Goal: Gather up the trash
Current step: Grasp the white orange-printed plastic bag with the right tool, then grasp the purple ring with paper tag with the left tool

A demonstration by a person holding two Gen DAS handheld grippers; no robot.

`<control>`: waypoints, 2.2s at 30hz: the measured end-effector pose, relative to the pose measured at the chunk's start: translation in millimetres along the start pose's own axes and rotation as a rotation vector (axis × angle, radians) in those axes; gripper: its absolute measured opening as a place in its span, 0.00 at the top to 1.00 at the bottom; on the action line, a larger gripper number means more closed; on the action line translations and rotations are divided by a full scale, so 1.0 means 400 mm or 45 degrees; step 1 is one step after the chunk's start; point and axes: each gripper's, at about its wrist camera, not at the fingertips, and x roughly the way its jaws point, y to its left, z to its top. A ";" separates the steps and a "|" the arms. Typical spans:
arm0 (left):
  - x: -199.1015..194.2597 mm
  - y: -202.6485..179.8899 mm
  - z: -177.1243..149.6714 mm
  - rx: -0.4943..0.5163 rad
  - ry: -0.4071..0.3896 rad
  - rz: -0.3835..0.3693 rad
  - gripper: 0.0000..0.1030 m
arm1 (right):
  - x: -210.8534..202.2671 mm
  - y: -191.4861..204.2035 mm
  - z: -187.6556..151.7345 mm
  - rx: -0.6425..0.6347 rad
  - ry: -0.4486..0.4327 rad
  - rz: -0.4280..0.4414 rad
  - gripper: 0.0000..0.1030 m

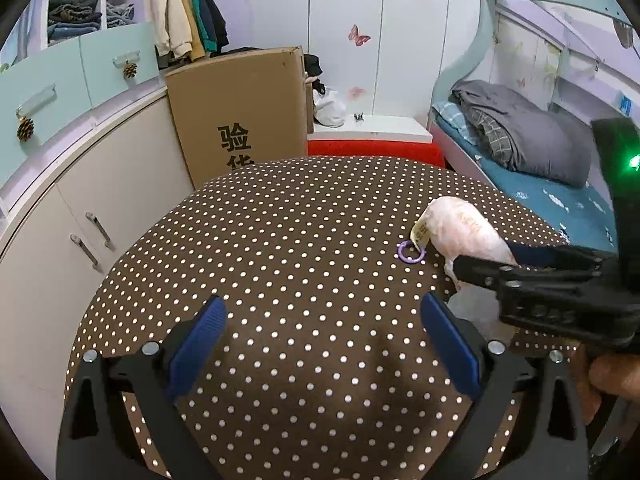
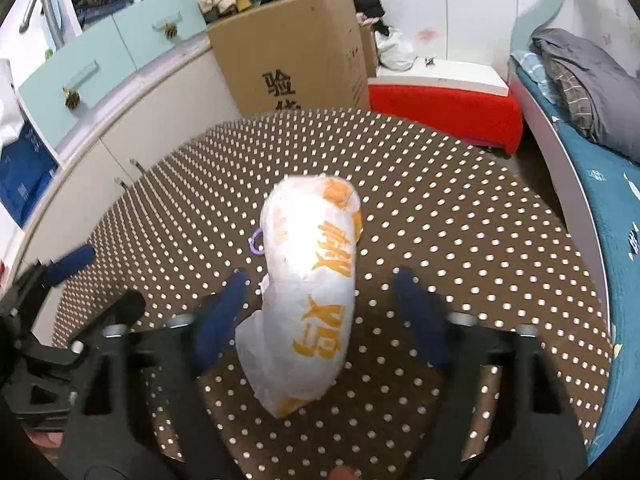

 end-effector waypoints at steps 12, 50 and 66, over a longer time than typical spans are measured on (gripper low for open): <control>0.120 -0.112 0.088 0.183 0.055 -0.067 0.07 | -0.083 -0.160 -0.036 0.317 -0.235 0.035 0.68; 0.090 -0.111 0.000 0.193 0.099 -0.314 0.49 | -0.124 -0.222 -0.055 0.425 -0.346 0.143 0.67; 0.117 -0.153 0.014 0.235 0.148 -0.361 0.80 | -0.125 -0.223 -0.051 0.427 -0.343 0.164 0.67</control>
